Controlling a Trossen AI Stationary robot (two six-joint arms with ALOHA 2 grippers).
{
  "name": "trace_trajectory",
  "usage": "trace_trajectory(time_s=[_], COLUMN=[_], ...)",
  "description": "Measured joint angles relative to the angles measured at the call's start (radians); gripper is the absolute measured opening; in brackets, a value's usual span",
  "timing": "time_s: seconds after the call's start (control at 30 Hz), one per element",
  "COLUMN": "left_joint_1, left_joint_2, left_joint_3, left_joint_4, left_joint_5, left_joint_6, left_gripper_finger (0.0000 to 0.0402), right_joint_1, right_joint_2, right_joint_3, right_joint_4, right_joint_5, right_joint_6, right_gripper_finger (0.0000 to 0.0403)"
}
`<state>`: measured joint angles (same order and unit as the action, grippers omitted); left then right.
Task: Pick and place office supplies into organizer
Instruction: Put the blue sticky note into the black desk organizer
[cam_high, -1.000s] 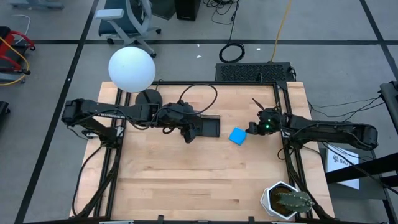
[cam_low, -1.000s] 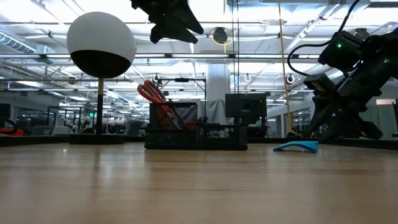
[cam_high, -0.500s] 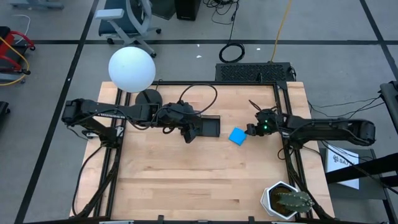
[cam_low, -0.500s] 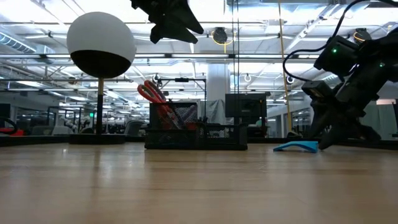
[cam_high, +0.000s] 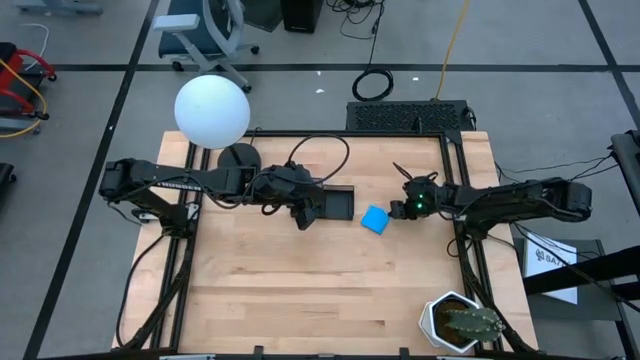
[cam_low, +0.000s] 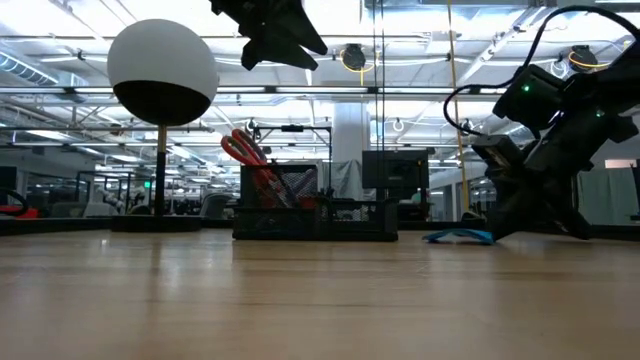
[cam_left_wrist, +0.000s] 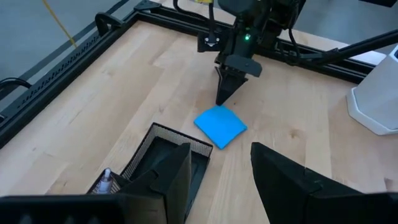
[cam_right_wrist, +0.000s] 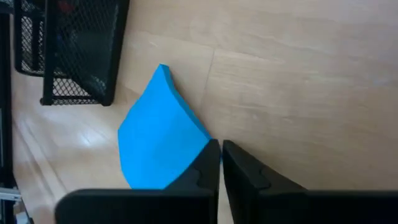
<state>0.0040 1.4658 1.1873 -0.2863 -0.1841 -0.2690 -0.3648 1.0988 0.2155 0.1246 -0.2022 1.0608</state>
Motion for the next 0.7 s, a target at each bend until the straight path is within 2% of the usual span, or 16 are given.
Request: trace_trajectory(time_s=[0.53, 0.7], left_joint_1=[0.0, 0.0], left_joint_2=[0.0, 0.0], left_joint_3=[0.0, 0.0], left_joint_4=[0.0, 0.0], left_joint_5=[-0.001, -0.001], left_joint_6=[-0.004, -0.005], left_gripper_finger=[0.0173, 0.0173], right_joint_1=[-0.002, -0.002], right_joint_2=[0.002, 0.002], right_joint_3=[-0.001, -0.001], right_joint_4=[0.267, 0.327], right_joint_5=[-0.012, -0.101], right_joint_6=[0.051, 0.048], right_gripper_finger=[0.0, 0.0013])
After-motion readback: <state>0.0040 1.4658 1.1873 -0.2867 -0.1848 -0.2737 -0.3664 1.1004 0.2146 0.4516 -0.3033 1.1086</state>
